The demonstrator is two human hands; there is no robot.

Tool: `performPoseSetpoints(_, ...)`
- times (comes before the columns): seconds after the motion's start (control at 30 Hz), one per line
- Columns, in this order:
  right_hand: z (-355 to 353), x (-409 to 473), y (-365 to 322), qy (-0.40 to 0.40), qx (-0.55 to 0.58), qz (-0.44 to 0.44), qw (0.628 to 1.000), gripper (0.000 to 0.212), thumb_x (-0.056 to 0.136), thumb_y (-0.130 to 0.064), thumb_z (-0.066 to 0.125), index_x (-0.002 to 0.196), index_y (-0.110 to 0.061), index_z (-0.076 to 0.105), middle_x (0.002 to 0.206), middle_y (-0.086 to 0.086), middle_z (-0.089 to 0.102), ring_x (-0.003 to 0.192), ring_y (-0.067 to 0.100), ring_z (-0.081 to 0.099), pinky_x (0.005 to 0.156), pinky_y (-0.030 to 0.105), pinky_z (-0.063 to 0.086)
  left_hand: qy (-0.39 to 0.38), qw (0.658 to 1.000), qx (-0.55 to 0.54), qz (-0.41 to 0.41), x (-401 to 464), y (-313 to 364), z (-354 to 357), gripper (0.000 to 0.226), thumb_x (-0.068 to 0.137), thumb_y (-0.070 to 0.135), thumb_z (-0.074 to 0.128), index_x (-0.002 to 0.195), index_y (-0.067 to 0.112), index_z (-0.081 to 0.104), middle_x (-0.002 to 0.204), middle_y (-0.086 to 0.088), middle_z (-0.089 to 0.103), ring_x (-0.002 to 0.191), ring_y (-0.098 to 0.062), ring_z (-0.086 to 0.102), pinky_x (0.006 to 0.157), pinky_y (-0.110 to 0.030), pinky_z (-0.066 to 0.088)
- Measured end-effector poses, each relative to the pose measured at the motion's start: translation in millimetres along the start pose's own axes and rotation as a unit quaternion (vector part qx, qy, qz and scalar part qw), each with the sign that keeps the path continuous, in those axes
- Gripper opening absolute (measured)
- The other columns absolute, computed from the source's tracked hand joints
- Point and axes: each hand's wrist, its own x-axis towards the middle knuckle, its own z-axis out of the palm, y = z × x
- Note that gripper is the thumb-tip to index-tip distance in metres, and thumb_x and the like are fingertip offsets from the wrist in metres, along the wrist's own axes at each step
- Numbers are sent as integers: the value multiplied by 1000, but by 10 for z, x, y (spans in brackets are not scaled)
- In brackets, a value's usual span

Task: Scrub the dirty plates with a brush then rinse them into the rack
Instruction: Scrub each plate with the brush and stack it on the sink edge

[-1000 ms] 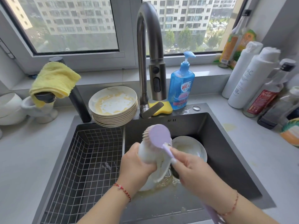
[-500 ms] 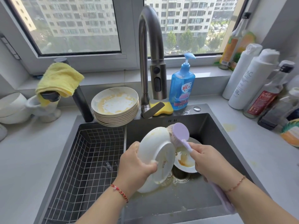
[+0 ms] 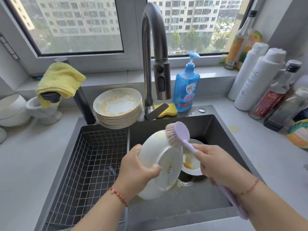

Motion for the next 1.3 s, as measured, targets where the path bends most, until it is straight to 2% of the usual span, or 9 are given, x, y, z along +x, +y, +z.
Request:
performPoseSetpoints(0.1,47,135,341,-31,68,131,989,18,98,-11,42,103,-9,60,50,4,35,33,12,31,38,21,28,22,1000,-12,2,-6,33,-92,36,65,12,87,87,21,60,83,1,67,73,-9,66,62,-24,57)
performPoseSetpoints(0.17,179,166,479,-24,191,204,960,14,96,-16,50,102,-5,56,49,3,34,37,13,24,39,20,26,41,998,-39,5,15,67,-143,38,65,9,88,87,22,60,82,2,68,72,-5,66,61,-22,56)
performPoseSetpoints(0.4,530,246,523,26,352,130,927,65,71,-43,79,109,2,51,92,12,69,44,9,32,39,22,34,63,978,-199,6,28,188,-159,54,47,29,88,94,25,62,90,7,73,83,-14,72,68,-29,60)
performPoseSetpoints(0.53,552,269,522,29,386,80,918,77,58,-42,87,110,-1,48,64,9,44,38,10,30,36,23,31,39,967,-249,16,-5,198,-135,58,45,32,85,98,24,63,92,4,73,87,-18,72,71,-31,60)
performPoseSetpoints(0.7,341,223,527,36,310,20,950,75,52,-37,88,111,-8,51,76,8,62,44,10,47,40,24,40,-10,978,-208,1,-11,144,-223,66,43,36,89,102,23,61,93,10,70,89,-16,71,71,-35,61)
performPoseSetpoints(0.83,102,237,425,37,85,-61,994,58,59,-25,91,106,-27,56,95,-2,66,71,5,65,60,20,53,-62,997,-41,16,51,187,-304,53,54,31,94,94,24,60,89,6,67,80,-5,66,66,-24,58)
performPoseSetpoints(1.0,22,230,238,41,-122,-113,985,61,57,-26,89,103,-36,51,93,-14,62,83,8,60,73,27,53,-153,985,62,44,39,239,-247,43,62,24,89,94,31,61,90,9,67,82,-3,66,68,-18,56)
performPoseSetpoints(1.17,21,231,208,94,-124,-118,981,48,70,-29,82,108,-38,54,92,-20,63,82,1,59,65,15,44,-107,991,61,44,91,248,-251,42,62,22,91,92,26,63,87,8,67,79,-4,66,68,-20,57)
performPoseSetpoints(1.3,68,108,301,138,3,-58,989,18,93,-24,59,108,-32,64,70,-3,69,45,2,50,54,25,42,-34,996,70,30,100,187,-297,40,62,24,91,89,22,61,85,6,66,79,-7,64,62,-17,54)
